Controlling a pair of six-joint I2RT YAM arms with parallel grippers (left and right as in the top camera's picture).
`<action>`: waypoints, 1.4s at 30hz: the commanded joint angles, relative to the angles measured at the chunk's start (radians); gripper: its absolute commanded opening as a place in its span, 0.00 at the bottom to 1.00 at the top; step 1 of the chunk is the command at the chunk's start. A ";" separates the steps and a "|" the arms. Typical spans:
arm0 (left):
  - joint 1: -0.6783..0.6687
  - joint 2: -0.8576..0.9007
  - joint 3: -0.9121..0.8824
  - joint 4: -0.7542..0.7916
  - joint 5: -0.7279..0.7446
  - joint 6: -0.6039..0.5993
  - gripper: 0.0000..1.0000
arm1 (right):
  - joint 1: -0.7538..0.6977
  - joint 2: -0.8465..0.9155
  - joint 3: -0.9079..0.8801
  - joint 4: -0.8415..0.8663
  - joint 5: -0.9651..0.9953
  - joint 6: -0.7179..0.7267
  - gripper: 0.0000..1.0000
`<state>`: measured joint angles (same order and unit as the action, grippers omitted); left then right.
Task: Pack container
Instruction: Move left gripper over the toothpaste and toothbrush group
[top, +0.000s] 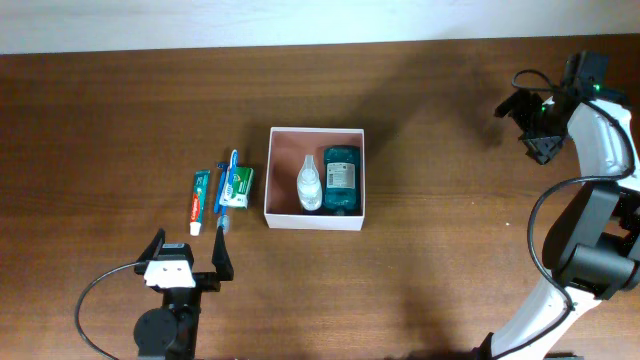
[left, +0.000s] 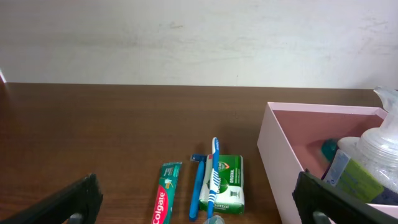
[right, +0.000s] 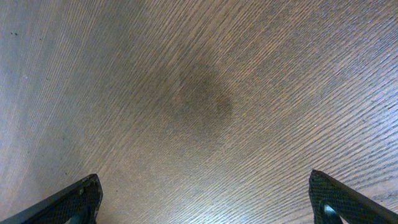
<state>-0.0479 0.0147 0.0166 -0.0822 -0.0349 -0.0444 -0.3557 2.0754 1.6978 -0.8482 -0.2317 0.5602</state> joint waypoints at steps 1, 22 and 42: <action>0.005 -0.007 -0.008 0.002 -0.007 0.019 0.99 | -0.005 -0.001 0.003 0.000 0.019 -0.006 0.99; 0.005 -0.006 -0.007 0.144 0.201 -0.040 0.99 | -0.005 -0.001 0.003 0.000 0.019 -0.006 0.99; 0.005 1.219 0.867 -0.303 0.170 0.038 0.99 | -0.005 -0.001 0.003 0.000 0.019 -0.006 0.99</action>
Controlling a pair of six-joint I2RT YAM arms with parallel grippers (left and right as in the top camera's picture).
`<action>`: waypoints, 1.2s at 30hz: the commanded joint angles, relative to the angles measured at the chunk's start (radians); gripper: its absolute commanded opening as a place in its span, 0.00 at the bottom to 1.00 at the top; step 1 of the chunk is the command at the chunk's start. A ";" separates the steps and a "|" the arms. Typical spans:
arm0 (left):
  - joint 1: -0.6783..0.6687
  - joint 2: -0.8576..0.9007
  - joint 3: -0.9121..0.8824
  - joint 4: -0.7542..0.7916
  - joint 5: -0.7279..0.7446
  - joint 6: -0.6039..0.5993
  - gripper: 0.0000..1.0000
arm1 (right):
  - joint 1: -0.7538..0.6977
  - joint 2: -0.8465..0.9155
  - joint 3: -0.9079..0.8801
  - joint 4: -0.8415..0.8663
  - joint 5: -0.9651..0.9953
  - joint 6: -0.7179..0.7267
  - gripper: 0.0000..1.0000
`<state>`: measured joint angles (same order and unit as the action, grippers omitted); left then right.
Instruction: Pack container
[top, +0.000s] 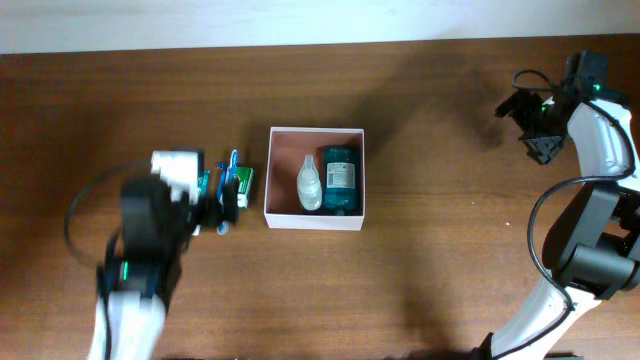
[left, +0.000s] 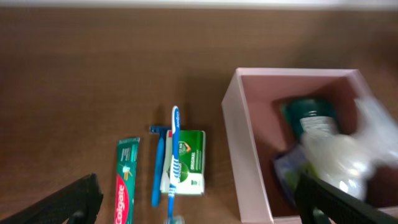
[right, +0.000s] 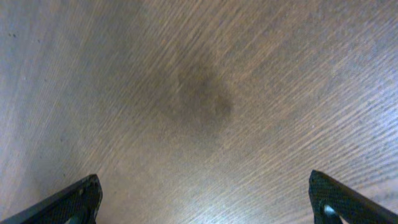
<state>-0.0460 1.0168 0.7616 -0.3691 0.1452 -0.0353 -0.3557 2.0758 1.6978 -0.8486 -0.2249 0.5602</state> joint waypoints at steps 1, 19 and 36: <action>0.003 0.276 0.147 -0.014 -0.010 0.029 1.00 | -0.005 -0.001 0.003 0.001 0.013 -0.006 0.99; 0.002 0.541 0.191 0.016 -0.011 0.029 0.20 | -0.005 -0.001 0.003 0.001 0.013 -0.006 0.98; -0.007 0.575 0.191 0.046 -0.011 0.029 0.01 | -0.005 -0.001 0.003 0.001 0.013 -0.006 0.99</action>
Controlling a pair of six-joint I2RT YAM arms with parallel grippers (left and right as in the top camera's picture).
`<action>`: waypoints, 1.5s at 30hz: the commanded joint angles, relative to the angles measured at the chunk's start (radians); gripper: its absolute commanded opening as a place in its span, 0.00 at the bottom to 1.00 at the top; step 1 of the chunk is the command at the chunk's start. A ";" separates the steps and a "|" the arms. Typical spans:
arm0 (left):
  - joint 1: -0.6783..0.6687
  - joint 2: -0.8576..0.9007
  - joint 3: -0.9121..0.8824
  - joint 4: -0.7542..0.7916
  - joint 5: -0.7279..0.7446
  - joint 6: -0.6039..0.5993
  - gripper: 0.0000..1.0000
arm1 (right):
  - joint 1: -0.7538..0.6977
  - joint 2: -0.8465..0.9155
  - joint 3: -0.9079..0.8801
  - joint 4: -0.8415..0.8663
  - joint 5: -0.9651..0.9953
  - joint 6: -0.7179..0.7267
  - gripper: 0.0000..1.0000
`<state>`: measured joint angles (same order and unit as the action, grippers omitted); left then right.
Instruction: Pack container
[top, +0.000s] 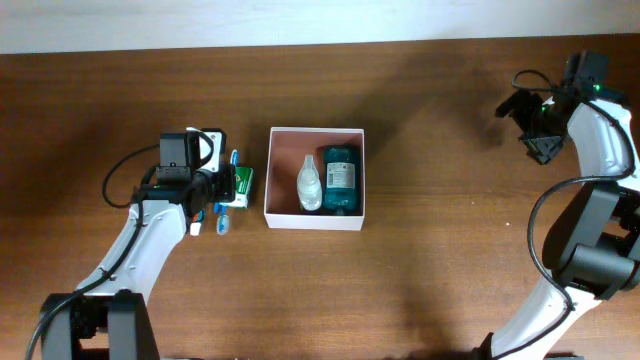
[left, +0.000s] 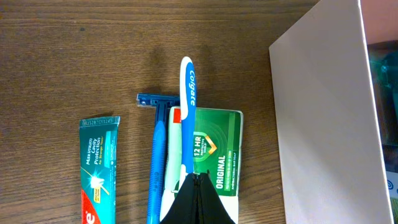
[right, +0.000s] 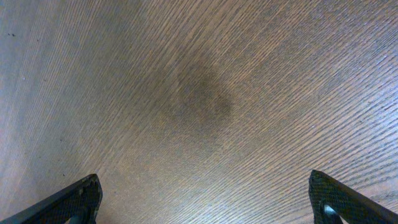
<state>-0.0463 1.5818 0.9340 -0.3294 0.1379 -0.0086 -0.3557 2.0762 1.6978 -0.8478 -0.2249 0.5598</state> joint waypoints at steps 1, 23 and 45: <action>-0.009 0.012 0.019 0.007 -0.004 0.002 0.01 | -0.005 -0.002 0.003 0.000 0.013 -0.006 0.99; -0.010 0.177 0.019 0.112 0.000 0.002 0.49 | -0.005 -0.002 0.003 0.000 0.013 -0.006 0.99; -0.013 0.169 0.020 0.135 0.004 0.002 0.01 | -0.005 -0.002 0.003 0.000 0.013 -0.006 0.99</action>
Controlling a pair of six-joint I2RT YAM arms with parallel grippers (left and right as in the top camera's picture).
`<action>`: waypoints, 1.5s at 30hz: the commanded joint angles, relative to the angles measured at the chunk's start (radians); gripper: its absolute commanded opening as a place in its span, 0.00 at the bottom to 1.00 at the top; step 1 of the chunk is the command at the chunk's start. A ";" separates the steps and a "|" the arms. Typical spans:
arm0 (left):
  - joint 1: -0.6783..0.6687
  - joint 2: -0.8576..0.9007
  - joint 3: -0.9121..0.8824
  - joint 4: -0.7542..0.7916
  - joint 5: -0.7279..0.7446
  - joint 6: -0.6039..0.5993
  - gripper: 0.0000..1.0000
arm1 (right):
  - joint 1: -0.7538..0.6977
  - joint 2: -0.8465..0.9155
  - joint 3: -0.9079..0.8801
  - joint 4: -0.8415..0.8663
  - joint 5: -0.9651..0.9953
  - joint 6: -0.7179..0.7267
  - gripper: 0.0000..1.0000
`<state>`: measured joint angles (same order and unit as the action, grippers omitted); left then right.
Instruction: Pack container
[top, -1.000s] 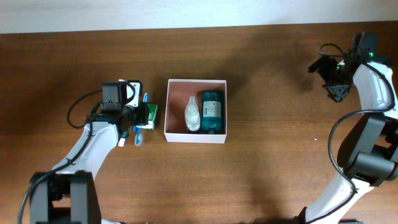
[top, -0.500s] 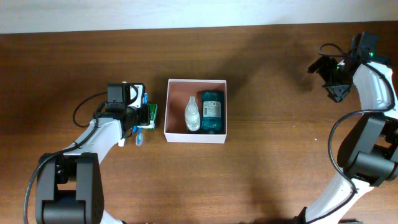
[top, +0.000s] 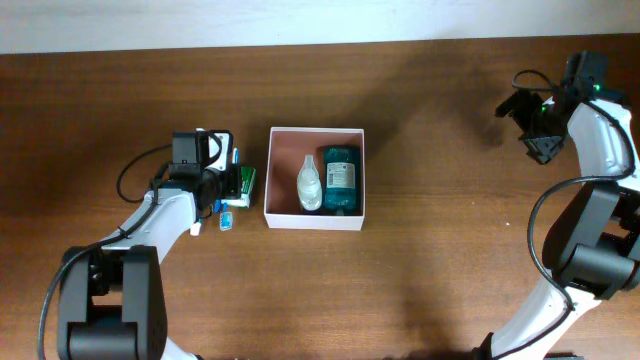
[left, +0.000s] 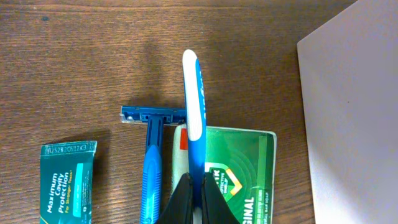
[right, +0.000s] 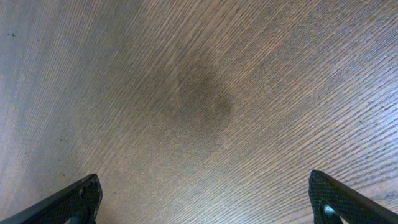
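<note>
The pink box (top: 268, 185) holds a clear bottle (top: 310, 183) and a teal bottle (top: 341, 178). Left of it lie a green soap box (left: 242, 168), a blue razor (left: 151, 162) and a green toothpaste carton (left: 62, 180). A blue and white toothbrush (left: 194, 106) rests lengthwise over the soap box's left edge. My left gripper (left: 193, 199) is shut on its handle, and in the overhead view this left gripper (top: 222, 186) sits over these items. My right gripper (right: 205, 202) hangs wide open over bare wood at the far right.
The pink box wall (left: 354, 112) stands just right of the soap box. Brown wooden tabletop (top: 450, 250) stretches between the box and the right arm (top: 595, 130). A pale wall runs along the table's far edge.
My left gripper has come closer to the items, and the toothbrush handle now sits pinched between its fingers, which were together above it before. The right arm has not moved.
My left gripper stood open near the table's front edge, facing the toiletries. Then it was over them, still open. After that its fingers were together above the toothbrush, and now they pinch its handle. The right gripper stayed open at the far right throughout.
</note>
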<state>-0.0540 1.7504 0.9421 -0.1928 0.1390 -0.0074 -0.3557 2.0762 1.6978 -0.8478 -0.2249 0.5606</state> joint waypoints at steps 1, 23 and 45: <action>-0.005 -0.003 0.013 -0.002 0.003 0.001 0.00 | -0.005 -0.002 0.003 0.000 0.013 -0.007 0.99; -0.005 -0.266 0.039 -0.139 -0.004 0.000 0.39 | -0.005 -0.002 0.003 0.000 0.013 -0.007 0.99; -0.004 -0.030 0.039 -0.130 -0.005 -0.003 0.54 | -0.005 -0.002 0.003 0.000 0.013 -0.007 0.99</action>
<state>-0.0551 1.6985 0.9836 -0.3290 0.1383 -0.0128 -0.3557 2.0762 1.6978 -0.8478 -0.2249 0.5602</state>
